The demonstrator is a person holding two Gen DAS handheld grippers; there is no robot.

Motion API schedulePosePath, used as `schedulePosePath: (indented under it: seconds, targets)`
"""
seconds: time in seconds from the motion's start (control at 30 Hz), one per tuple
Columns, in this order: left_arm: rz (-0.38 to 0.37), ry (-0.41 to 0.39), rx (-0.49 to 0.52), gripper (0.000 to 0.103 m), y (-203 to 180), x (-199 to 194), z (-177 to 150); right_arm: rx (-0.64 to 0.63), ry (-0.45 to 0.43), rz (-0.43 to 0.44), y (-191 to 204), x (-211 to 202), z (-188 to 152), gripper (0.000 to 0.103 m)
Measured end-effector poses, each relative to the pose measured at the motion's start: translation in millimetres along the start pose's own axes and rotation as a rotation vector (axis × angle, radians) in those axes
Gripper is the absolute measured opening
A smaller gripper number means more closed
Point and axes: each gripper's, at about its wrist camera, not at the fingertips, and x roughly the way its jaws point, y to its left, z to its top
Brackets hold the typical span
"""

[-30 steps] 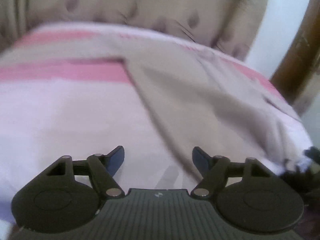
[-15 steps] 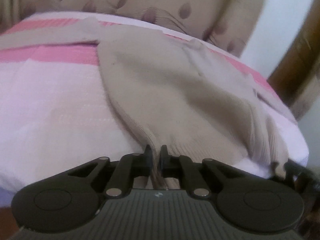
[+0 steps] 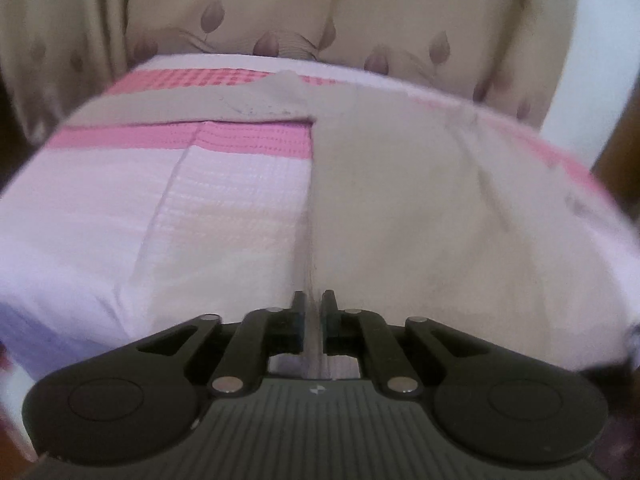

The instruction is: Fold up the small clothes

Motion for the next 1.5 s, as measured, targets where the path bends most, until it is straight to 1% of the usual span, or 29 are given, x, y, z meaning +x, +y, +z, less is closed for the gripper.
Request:
schedulePosePath:
  seconds: [0.03, 0.07, 0.1, 0.17, 0.27, 0.3, 0.37, 0.4, 0.43, 0.47, 0.5, 0.53, 0.6, 0.73, 0.8, 0.87, 0.9, 0.93, 1.03, 1.1, 1.13, 1.23, 1.33, 1.37, 1.43, 1.47, 1.5]
  targets:
    - [0.022, -0.008, 0.024, 0.021, -2.9, -1.3, -3.5, 0.021, 0.003, 0.013, -3.4, -2.4, -2.4, 0.017]
    - [0.031, -0.021, 0.04, 0.037, -5.0, -4.8, -6.2, 0.039, -0.003, 0.025, -5.8, -5.8, -4.4, 0.017]
    - [0.039, -0.048, 0.051, 0.044, -6.8, -11.3, -8.6, 0.051, -0.017, 0.024, -7.0, -10.1, -5.4, 0.017]
    - [0.04, -0.114, 0.067, 0.071, -14.0, -24.3, -7.1, 0.066, -0.056, 0.033, -9.9, -18.5, -4.2, 0.018]
    - [0.014, -0.24, 0.086, 0.09, -28.4, -41.2, 1.4, 0.121, -0.154, 0.057, -22.2, -32.6, 5.3, 0.02]
    - [0.009, -0.286, 0.099, 0.092, -35.6, -44.0, 5.3, 0.138, -0.184, 0.062, -27.8, -36.8, 9.7, 0.021]
    - [0.006, -0.366, 0.132, 0.1, -50.7, -47.1, 10.5, 0.184, -0.238, 0.081, -44.3, -42.0, 21.2, 0.035]
    - [0.005, -0.4, 0.143, 0.101, -57.6, -46.7, 13.0, 0.218, -0.262, 0.089, -55.1, -43.3, 26.8, 0.057]
    - [0.002, -0.428, 0.151, 0.101, -65.1, -44.9, 15.9, 0.267, -0.286, 0.083, -69.3, -42.6, 32.8, 0.087]
    - [-0.004, -0.447, 0.157, 0.101, -72.7, -43.8, 16.6, 0.316, -0.308, 0.078, -83.4, -41.7, 37.3, 0.097]
    - [-0.011, -0.465, 0.159, 0.101, -80.9, -41.1, 18.6, 0.363, -0.333, 0.089, -99.5, -40.2, 41.9, 0.1]
    - [-0.015, -0.477, 0.157, 0.103, -89.3, -38.5, 19.3, 0.41, -0.353, 0.1, -116.8, -36.9, 47.7, 0.099]
    - [-0.023, -0.493, 0.148, 0.103, -102.0, -31.0, 22.2, 0.504, -0.363, 0.094, -151.5, -29.1, 58.4, 0.1]
    - [-0.041, -0.457, 0.148, 0.103, -113.1, -11.9, 27.1, 0.718, -0.395, 0.091, -231.9, -13.8, 81.2, 0.1]
    - [-0.02, -0.444, 0.157, 0.103, -114.6, -3.4, 30.3, 0.807, -0.396, 0.102, -262.8, -4.5, 89.8, 0.1]
    - [0.003, -0.43, 0.156, 0.103, -115.9, 3.6, 33.8, 0.87, -0.396, 0.083, -289.4, 5.7, 97.3, 0.099]
    - [0.009, -0.419, 0.152, 0.103, -116.0, 6.8, 36.3, 0.892, -0.379, 0.069, -301.6, 13.0, 101.2, 0.096]
    - [0.013, -0.408, 0.147, 0.103, -116.2, 9.7, 38.3, 0.91, -0.365, 0.041, -310.4, 19.2, 103.6, 0.091]
    - [0.024, -0.387, 0.147, 0.103, -118.5, 15.4, 41.3, 0.923, -0.349, -0.033, -333.2, 39.5, 114.5, 0.089]
    - [0.046, -0.383, 0.169, 0.103, -122.2, 18.6, 42.1, 0.931, -0.36, -0.085, -349.2, 43.9, 118.2, 0.089]
    - [0.057, -0.381, 0.179, 0.103, -123.3, 20.3, 41.8, 0.952, -0.351, -0.1, -360.7, 47.5, 119.5, 0.089]
    - [0.083, -0.35, 0.19, 0.103, -126.4, 30.5, 41.9, 1.02, -0.283, -0.089, -384.4, 62.5, 116.7, 0.089]
    - [0.09, -0.293, 0.174, 0.103, -129.5, 45.3, 43.4, 1.024, -0.205, -0.089, -395.7, 84.7, 119.3, 0.089]
    - [0.089, -0.274, 0.165, 0.103, -130.0, 49.9, 44.4, 1.038, -0.201, -0.081, -398.3, 91.2, 119.2, 0.089]
    - [0.088, -0.238, 0.15, 0.103, -131.3, 57.7, 45.5, 1.081, -0.252, -0.032, -404.6, 104.5, 115.4, 0.087]
    - [0.088, -0.227, 0.148, 0.103, -131.5, 60.0, 45.4, 1.088, -0.279, -0.018, -405.1, 107.3, 114.8, 0.082]
    - [0.093, -0.219, 0.152, 0.103, -132.7, 61.6, 45.2, 1.077, -0.29, -0.023, -404.4, 109.9, 116.5, 0.057]
